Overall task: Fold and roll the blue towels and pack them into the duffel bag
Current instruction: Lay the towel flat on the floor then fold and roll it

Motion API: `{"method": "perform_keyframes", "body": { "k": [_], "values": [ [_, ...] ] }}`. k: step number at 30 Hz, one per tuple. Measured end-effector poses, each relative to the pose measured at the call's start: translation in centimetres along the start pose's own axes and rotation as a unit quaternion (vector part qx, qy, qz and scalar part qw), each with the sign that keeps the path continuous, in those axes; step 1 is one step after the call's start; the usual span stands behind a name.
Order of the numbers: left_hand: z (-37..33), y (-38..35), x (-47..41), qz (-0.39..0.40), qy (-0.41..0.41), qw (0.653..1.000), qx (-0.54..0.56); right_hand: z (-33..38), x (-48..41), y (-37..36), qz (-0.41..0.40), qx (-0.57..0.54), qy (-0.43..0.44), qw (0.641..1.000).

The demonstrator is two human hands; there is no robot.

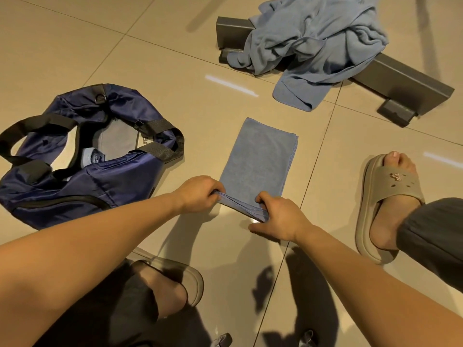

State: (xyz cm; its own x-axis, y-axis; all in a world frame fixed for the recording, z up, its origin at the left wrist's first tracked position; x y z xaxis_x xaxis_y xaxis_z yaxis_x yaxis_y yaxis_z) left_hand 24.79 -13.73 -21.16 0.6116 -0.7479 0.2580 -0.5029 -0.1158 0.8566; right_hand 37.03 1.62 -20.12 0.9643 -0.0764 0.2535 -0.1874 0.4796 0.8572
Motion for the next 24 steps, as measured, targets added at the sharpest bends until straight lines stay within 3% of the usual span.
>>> {"method": "perform_keyframes", "body": {
  "k": [3,8,11,20,24],
  "values": [
    [0.6,-0.2,-0.6,0.031,0.041,0.998,0.047,1.2,0.3,-0.1,-0.02,0.076,0.045,0.996],
    [1.1,-0.3,-1.1,0.031,0.076,0.994,0.075,-0.6,0.0,-0.1,-0.066,0.005,-0.011,0.998],
    [1.9,-0.4,-1.0,-0.001,0.123,0.986,0.114,-2.6,-0.3,-0.2,-0.059,-0.018,-0.078,0.995],
    [3.1,-0.7,-0.1,-0.107,0.241,0.943,0.202,-3.8,0.0,-0.8,-0.081,0.049,-0.16,0.982],
    [2.5,-0.4,0.6,-0.159,0.237,0.94,0.187,-3.2,0.4,0.1,-0.157,0.105,-0.145,0.971]
  ]
}}
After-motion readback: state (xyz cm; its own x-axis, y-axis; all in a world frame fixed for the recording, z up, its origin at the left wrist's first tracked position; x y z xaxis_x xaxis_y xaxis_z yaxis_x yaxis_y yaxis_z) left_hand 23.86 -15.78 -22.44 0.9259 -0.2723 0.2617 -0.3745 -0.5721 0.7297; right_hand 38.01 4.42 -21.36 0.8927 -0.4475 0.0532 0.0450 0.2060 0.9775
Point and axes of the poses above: each hand's wrist, its own x-axis away from the middle knuckle, its own y-axis out of the back of the hand, z = x × y, the point moved 9 cm from there along -x, towards the middle knuckle, and after that the axes turned 12 degrees about -z, right-handed, at the moved point
